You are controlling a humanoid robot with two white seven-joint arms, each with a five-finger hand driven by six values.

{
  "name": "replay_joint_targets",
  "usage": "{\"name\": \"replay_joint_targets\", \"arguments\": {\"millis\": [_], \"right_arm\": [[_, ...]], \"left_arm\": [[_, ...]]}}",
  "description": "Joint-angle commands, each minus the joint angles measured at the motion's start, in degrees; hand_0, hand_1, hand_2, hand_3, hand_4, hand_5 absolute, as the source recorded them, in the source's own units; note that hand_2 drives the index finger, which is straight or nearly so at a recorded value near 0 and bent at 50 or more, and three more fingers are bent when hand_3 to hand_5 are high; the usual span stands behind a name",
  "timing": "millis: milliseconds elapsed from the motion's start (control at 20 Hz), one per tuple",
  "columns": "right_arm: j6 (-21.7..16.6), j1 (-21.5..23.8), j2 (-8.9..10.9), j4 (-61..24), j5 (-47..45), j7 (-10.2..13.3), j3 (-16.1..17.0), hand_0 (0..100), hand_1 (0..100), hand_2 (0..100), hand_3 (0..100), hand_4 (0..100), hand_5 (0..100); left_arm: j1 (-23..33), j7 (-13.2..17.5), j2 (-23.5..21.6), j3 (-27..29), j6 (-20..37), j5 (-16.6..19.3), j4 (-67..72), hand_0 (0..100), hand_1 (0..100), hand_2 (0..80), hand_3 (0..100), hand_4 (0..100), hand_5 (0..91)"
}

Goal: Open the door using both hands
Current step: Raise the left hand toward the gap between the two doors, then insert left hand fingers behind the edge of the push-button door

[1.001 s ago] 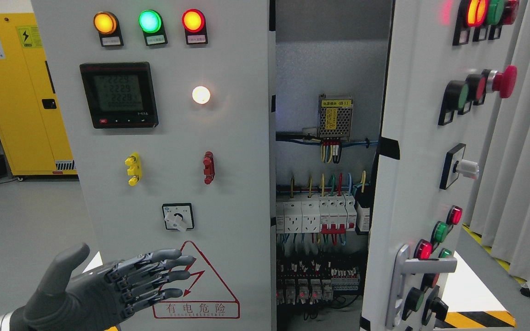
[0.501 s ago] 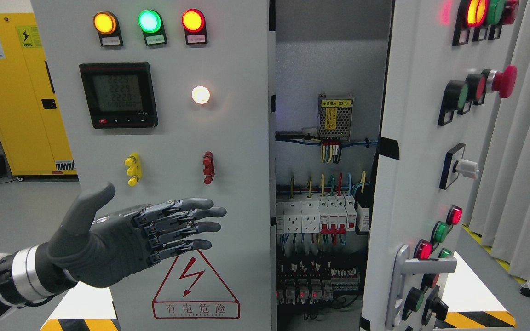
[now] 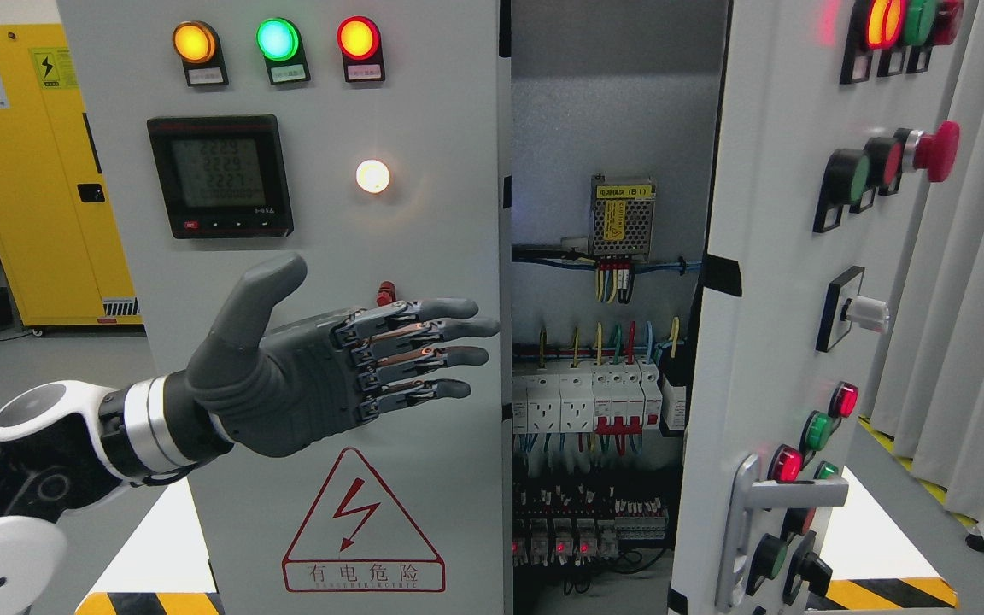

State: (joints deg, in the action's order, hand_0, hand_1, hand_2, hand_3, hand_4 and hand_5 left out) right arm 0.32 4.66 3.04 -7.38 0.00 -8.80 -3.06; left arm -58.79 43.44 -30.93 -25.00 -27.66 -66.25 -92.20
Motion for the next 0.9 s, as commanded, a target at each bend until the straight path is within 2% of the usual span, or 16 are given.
{"name": "replay_joint_targets", "arguments": {"millis": [0, 601, 751, 851], "right_arm": [[0.0, 0.0, -0.05, 0.0, -1.8, 0.0, 0.0, 20, 12, 0, 0, 0, 0], [0.0, 0.0, -0.05, 0.0, -1.8, 0.0, 0.0, 20, 12, 0, 0, 0, 0], [0.0, 0.0, 0.04, 0.0, -1.8, 0.0, 0.0, 20, 12, 0, 0, 0, 0], [0.0, 0.0, 0.03, 0.0, -1.8, 0.0, 0.0, 20, 12, 0, 0, 0, 0]], "left_arm": [[-4.3, 0.0, 12.4, -7.7, -0.1, 0.2, 10.7, 0, 0, 0.0, 0, 0, 0.0], [-9.1, -0.3, 20.6, -8.6, -2.5, 0.4, 13.4, 0, 0, 0.0, 0, 0, 0.0], [-9.5, -0.4, 21.6, -8.6, -2.5, 2.9, 13.3, 0, 0, 0.0, 0, 0, 0.0], [-9.6, -0.4, 22.6, -8.6, -2.6, 3.0, 13.2, 0, 0, 0.0, 0, 0, 0.0]]}}
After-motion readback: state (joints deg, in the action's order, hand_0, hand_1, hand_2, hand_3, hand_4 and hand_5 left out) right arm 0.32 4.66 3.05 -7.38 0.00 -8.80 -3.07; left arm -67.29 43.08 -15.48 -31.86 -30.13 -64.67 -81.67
